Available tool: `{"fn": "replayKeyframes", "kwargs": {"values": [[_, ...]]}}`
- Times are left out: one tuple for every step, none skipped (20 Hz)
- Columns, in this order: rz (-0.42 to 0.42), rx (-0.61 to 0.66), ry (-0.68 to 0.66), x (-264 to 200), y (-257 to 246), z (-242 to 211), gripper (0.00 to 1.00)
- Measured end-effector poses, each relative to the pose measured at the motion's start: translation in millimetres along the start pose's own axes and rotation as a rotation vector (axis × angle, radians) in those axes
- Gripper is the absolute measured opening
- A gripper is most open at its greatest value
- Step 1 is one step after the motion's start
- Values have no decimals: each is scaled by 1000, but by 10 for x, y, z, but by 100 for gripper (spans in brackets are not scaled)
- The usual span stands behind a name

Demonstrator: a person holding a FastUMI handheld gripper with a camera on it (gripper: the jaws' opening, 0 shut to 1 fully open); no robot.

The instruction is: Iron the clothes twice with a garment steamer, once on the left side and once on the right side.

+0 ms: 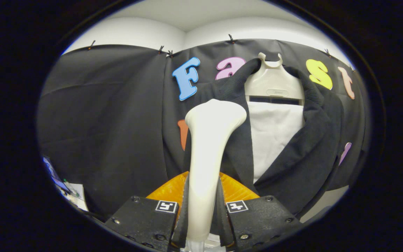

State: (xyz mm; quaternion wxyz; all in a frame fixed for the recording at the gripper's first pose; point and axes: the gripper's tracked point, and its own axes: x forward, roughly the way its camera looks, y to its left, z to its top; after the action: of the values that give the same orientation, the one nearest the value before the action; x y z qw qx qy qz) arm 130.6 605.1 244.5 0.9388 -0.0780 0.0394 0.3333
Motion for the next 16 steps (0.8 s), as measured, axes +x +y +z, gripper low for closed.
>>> {"fn": "replayKeyframes", "kwargs": {"values": [[-1, -2, 11, 21, -2, -32, 38], [-8, 0, 30, 53, -22, -94, 38], [-15, 3, 41, 77, -46, -148, 38], [-18, -2, 52, 88, -75, -195, 38], [-19, -9, 60, 87, -96, -245, 38], [-16, -18, 65, 81, -98, -289, 38], [-16, -23, 71, 80, -111, -334, 38], [-16, -24, 82, 79, -122, -395, 38], [-14, -20, 91, 79, -133, -444, 38], [-12, -14, 99, 59, -132, -497, 38], [-12, -13, 107, 46, -143, -536, 38], [-12, -10, 111, 34, -149, -574, 38], [-12, -11, 118, 28, -164, -621, 38], [-14, -8, 125, 24, -173, -669, 38], [-15, -6, 133, 13, -186, -720, 38], [-15, -1, 139, -2, -188, -771, 38]]}}
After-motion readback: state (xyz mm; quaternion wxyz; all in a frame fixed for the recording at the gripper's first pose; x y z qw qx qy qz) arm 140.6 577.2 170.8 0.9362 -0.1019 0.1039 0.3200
